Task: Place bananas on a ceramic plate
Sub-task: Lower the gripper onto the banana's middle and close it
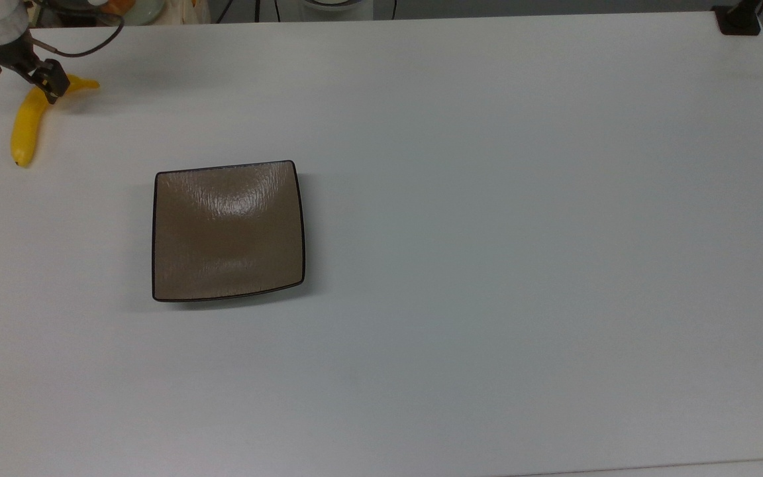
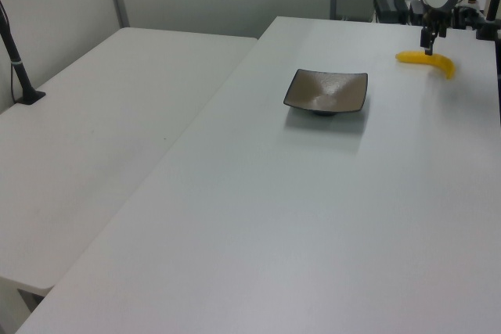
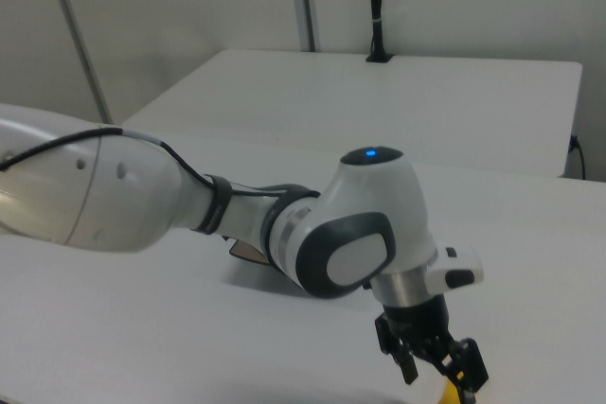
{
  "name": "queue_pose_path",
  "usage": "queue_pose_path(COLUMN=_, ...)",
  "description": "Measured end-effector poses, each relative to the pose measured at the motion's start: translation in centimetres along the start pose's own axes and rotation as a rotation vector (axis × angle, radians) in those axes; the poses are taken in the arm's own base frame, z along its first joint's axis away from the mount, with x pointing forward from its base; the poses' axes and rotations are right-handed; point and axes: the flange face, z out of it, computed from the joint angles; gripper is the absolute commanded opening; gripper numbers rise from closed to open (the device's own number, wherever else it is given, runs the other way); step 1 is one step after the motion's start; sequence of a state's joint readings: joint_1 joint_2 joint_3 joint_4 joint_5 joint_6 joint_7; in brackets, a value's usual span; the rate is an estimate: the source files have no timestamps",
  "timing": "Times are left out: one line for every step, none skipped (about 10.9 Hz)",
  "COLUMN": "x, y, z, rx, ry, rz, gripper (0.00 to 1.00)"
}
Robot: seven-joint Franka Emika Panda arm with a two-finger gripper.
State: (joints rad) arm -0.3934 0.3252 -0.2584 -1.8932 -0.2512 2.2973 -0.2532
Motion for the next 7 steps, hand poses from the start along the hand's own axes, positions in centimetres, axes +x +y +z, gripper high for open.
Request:
queue_pose_path(x=0.0, y=-0.1, z=1.1, rx=0.001, ry=-0.009, rz=-0.001, gripper=1.00)
queue_pose_path(x=0.0, y=-0.1, z=2.1, rx=0.001, ry=-0.017, rz=-0.001, gripper=1.00)
queue_pose_path(x=0.1, y=0.0, z=2.9, rx=0.000, ry=-0.016, rz=-0.001, gripper=1.00)
queue_pose_path(x=0.2, y=0.1, z=3.5, rx=-0.003, ry=-0.010, rz=0.000, gripper=1.00)
queue_pose_path(x=0.3, y=0.1, z=4.1, rx=-0.005, ry=-0.004, rz=0.000, gripper=0.74)
queue_pose_path(x=0.2, y=0.2, z=4.7, rx=-0.005, ry=-0.007, rz=0.000, gripper=0.47)
queue_pose_path(x=0.1, y=0.3, z=5.0, rx=-0.005, ry=-0.011, rz=0.003, gripper=0.31)
